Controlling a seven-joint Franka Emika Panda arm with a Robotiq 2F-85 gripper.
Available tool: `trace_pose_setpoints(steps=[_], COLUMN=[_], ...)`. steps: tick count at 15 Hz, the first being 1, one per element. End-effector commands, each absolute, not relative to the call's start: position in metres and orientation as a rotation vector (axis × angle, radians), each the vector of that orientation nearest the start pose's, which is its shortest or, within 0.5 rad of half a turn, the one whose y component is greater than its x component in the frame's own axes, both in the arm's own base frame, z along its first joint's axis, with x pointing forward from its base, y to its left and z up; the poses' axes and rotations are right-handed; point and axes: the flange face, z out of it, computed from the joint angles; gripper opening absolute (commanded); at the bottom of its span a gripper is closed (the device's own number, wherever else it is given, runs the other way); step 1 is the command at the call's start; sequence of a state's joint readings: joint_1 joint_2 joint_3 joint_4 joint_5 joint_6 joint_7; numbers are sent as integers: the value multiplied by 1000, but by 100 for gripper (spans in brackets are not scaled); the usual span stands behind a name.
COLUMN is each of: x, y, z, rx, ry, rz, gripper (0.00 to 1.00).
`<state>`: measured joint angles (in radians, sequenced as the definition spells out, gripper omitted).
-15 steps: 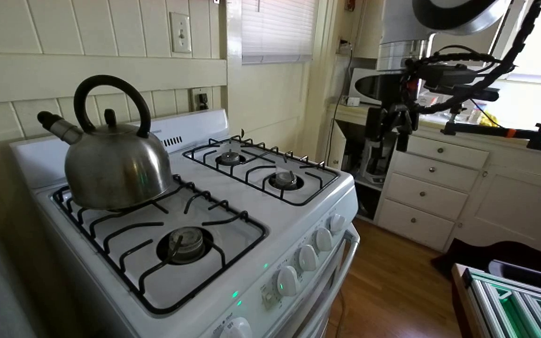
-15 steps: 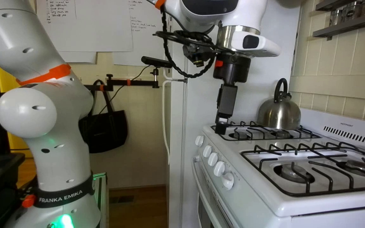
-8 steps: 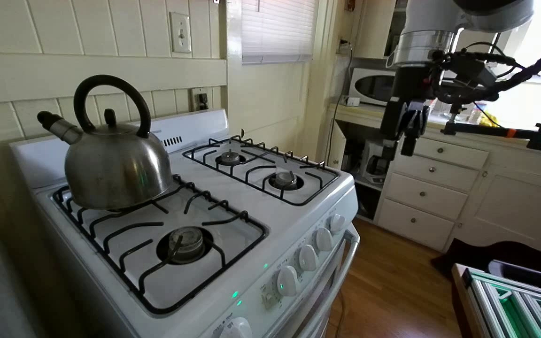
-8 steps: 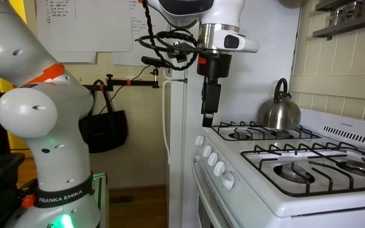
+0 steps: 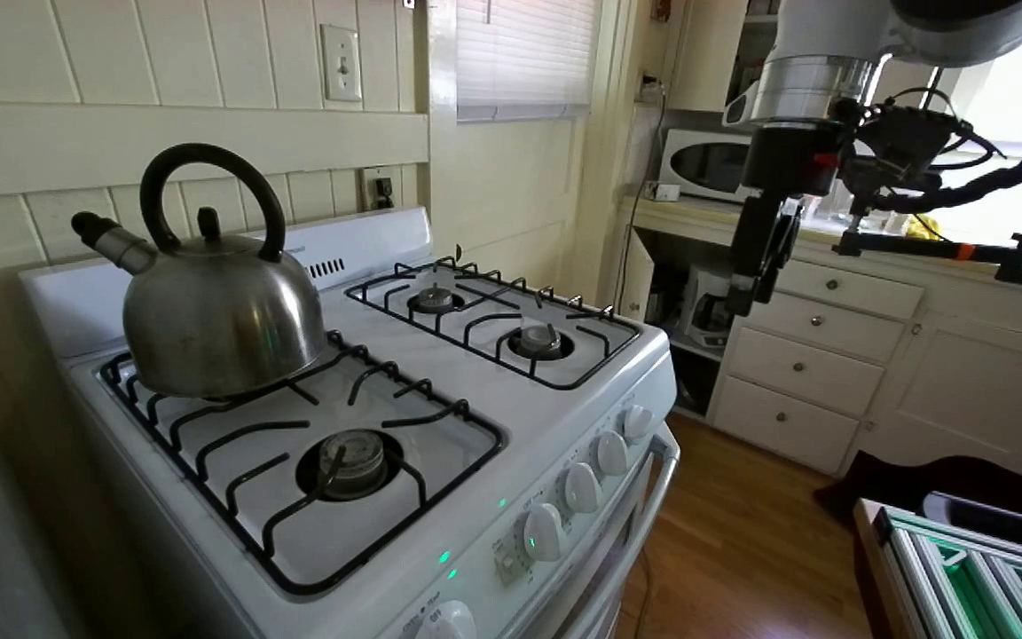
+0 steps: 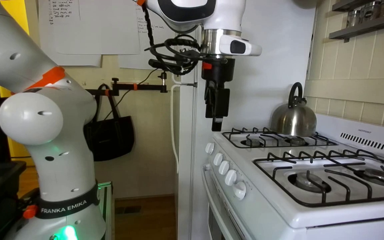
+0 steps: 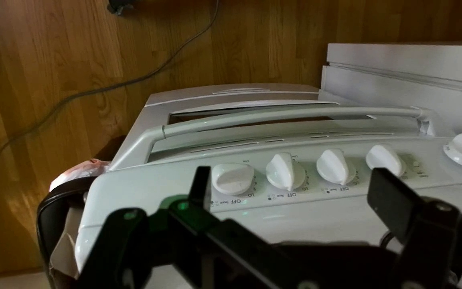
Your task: Turn the first right switch to the left
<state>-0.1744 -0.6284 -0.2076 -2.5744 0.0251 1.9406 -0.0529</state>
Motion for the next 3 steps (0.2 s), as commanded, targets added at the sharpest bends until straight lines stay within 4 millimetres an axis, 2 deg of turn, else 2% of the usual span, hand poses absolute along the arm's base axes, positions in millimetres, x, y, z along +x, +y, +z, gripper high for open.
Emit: trace_pose_setpoints(steps=[1, 3], x=[332, 332], y=[-133, -133], z=[462, 462], rx=[-2964, -2965], ry=[441, 435], rz=[-18, -18], gripper=[100, 100])
